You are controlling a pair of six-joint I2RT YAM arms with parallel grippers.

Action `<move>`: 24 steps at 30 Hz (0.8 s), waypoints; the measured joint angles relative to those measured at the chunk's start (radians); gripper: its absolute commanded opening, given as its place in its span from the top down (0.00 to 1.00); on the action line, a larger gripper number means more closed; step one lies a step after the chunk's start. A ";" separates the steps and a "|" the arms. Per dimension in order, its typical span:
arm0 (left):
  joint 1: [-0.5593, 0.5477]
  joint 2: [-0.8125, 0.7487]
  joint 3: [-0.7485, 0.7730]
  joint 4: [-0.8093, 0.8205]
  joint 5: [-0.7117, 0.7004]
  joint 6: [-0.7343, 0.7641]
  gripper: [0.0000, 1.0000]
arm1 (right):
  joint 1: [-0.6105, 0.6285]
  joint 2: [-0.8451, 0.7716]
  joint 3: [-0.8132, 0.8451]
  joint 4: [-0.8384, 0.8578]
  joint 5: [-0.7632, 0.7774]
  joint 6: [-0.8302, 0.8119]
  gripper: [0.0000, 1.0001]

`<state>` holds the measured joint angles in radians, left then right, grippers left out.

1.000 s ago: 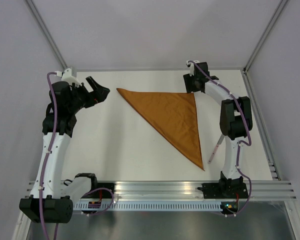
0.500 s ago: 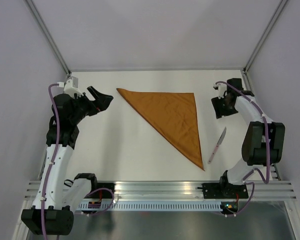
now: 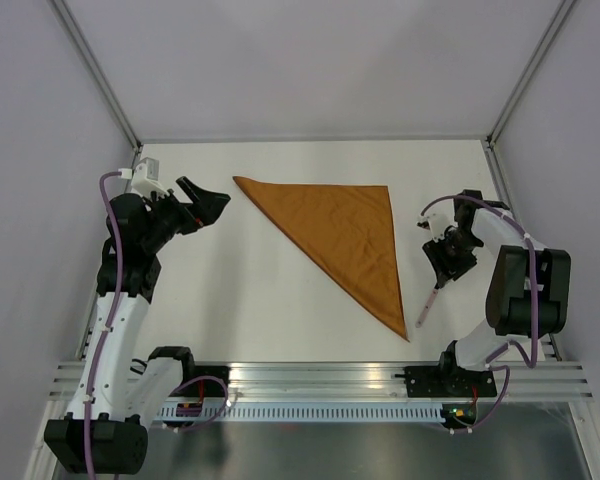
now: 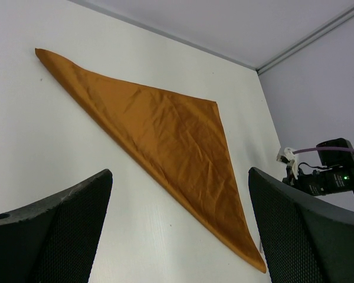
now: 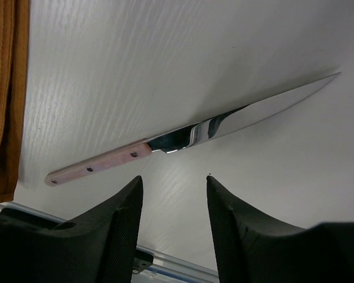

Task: Fold the napkin, place the utensils inside, and roll it up
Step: Pick up the knife at the center of the board.

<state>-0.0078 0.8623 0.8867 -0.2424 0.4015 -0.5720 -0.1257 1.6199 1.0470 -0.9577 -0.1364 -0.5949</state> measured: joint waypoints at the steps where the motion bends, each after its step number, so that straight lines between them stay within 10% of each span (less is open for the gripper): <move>1: 0.000 0.000 0.000 0.005 0.000 0.000 0.00 | 0.002 0.007 -0.010 -0.002 -0.001 -0.010 0.48; 24: 0.000 0.013 0.000 0.010 0.000 0.000 0.00 | 0.018 0.079 -0.082 0.015 0.029 -0.046 0.61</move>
<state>-0.0074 0.8749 0.8867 -0.2325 0.4019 -0.5724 -0.1074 1.6985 0.9646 -0.9428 -0.1078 -0.6411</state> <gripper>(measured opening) 0.994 0.395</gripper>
